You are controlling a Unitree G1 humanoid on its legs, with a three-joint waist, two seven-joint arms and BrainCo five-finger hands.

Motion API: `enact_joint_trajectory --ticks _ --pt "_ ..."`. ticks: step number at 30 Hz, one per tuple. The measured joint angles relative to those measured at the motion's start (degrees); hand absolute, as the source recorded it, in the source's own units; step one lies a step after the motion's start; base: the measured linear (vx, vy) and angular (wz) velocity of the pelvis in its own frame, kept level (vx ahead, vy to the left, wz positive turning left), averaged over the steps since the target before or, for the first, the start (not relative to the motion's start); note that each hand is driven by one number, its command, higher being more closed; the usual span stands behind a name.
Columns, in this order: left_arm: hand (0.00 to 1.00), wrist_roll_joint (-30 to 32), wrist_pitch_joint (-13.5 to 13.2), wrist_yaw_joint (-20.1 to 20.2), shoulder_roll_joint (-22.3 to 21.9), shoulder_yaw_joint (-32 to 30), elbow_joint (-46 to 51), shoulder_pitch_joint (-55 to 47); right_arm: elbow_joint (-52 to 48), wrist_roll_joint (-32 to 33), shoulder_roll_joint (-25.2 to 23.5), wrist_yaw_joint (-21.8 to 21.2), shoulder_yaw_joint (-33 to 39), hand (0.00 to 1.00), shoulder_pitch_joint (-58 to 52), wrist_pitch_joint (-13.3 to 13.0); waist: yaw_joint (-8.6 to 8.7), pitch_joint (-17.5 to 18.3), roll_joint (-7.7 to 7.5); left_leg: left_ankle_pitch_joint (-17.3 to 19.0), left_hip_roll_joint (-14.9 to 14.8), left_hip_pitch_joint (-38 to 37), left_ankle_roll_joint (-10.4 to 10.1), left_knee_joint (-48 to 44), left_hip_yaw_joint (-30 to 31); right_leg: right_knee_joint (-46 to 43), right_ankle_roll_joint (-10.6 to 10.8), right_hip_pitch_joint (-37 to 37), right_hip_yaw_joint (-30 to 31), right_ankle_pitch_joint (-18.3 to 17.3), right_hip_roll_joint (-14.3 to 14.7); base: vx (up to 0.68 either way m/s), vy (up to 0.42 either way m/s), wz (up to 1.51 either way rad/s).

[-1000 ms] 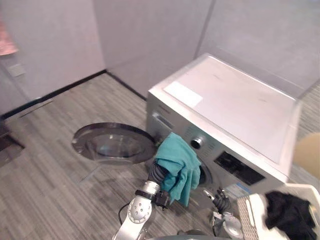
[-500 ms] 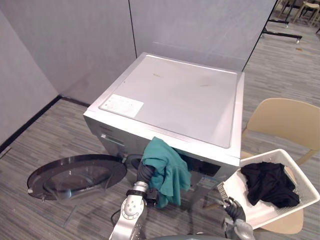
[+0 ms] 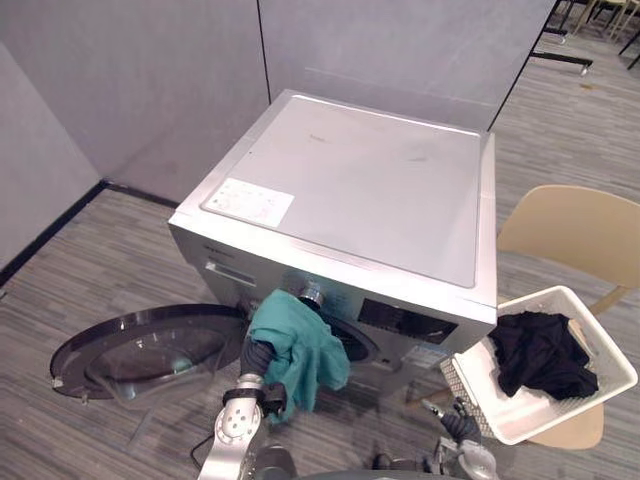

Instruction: Pick up the laundry basket with both hands and put the clothes into the washing machine.

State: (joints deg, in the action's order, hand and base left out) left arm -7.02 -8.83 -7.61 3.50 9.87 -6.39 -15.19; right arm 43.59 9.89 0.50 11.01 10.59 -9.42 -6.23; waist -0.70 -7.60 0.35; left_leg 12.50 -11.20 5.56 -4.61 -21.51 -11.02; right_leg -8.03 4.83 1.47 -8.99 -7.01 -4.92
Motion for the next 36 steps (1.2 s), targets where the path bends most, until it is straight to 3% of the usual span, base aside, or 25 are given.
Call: enact_joint_trajectory --ticks 2,6,12,20,29,32,36 --pt "1.0 -0.03 0.74 -0.12 -0.96 -1.39 -1.01 -0.34 -0.01 0.0 0.0 -0.01 0.18 0.0 -0.12 0.04 -0.1 -0.14 0.03 0.23 -0.43 0.26 0.04 -0.14 -0.24 -1.24 -0.14 -1.12 0.17 -0.09 0.44 -0.09 -0.02 -0.04" --pt "1.0 -1.53 0.85 -0.81 -1.13 -4.87 -0.91 0.11 -2.44 0.09 0.01 0.05 -0.49 0.0 0.62 0.07 -0.31 -2.95 -0.43 3.36 -2.66 6.77 0.11 -8.71 0.08 -13.38 -0.44 -9.29 1.09 -4.66 0.84 -0.16 -0.011 -0.11" --pt "1.0 -6.38 0.91 -5.0 -2.09 -9.68 -0.39 5.08 -9.9 1.08 -0.05 1.38 -2.61 0.0 2.09 0.1 -0.26 -10.1 -1.32 10.48 -4.97 22.7 1.22 -27.23 3.1 -34.88 -0.63 -26.35 1.72 -12.6 -1.07 -0.17 0.005 -0.02" --pt "1.0 -11.53 -0.12 -9.29 -3.98 -10.14 -1.42 19.1 -18.94 3.56 -0.48 4.06 -3.7 0.0 9.04 -0.22 -0.63 -15.52 -1.53 15.17 -6.79 44.36 2.78 -45.81 6.25 -54.35 -0.88 -48.25 3.05 -17.4 -2.2 -0.11 0.004 -0.08" --pt "1.0 -17.31 -0.79 -11.51 -5.8 -9.88 -5.72 32.6 -25.7 5.8 -2.0 6.84 -3.05 0.0 12.47 -2.64 -0.15 -16.39 -1.56 18.91 -8.23 64.4 3.44 -61.37 9.16 -70.17 -0.76 -68.87 5.2 -20.97 -1.93 -0.1 -0.032 -0.12" --pt "1.0 -21.29 -1.14 -12.79 -5.27 -10.06 -8.68 39.05 -29.08 6.38 -1.94 7.65 -2.08 0.0 12.63 -4.64 0.02 -16.36 -1.61 19.56 -8.88 69.46 3.58 -65.03 9.43 -73.71 -0.51 -74.47 6.31 -21.12 -0.98 -0.08 -0.067 -0.18" --pt "1.0 -28.18 -1.44 -13.76 0.25 -10.75 -12.25 51.92 -30.06 6.74 -1.76 7.42 -2.15 0.0 11.99 -6.38 1.89 -16.11 -2.04 20.12 -10.09 73.13 3.69 -67.87 9.55 -75.88 -0.39 -78.64 7.37 -20.96 0.48 -0.04 -0.047 -0.21"
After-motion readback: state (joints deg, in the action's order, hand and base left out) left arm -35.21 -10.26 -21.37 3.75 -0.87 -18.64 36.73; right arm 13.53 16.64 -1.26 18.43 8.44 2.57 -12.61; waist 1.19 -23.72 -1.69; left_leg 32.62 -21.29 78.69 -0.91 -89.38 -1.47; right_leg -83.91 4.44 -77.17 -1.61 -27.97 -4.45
